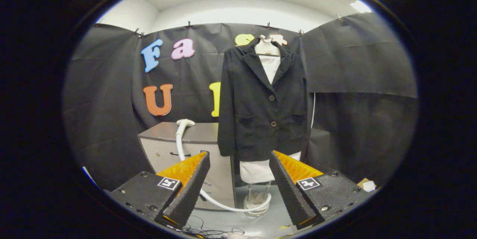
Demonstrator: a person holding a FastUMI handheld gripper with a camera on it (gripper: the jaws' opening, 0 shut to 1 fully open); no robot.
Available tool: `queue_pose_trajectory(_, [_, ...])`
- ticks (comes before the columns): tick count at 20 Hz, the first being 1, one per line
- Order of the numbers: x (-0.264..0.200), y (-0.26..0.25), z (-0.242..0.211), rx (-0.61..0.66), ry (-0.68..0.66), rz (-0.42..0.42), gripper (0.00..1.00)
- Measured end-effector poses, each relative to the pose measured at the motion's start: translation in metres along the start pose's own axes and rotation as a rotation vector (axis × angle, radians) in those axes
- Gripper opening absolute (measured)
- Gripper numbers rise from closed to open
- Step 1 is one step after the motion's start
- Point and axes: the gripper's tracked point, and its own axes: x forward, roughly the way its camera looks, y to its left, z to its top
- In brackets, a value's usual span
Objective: Iron the clothes twice with a garment steamer, once on the left side and once on the right side.
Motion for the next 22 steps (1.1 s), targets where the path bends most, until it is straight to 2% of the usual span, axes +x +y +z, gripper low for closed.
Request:
queue_pose_trajectory(7, [0.054,0.029,0.035,-0.007,-0.024,0.05,0.99])
queue_pose_trajectory(14, [0.159,0.097,0.082,0.005,-0.037,0.159,0.99])
queue_pose_trajectory(22, [0.294,0.204,0.11,-0.017,0.009,0.289,0.99])
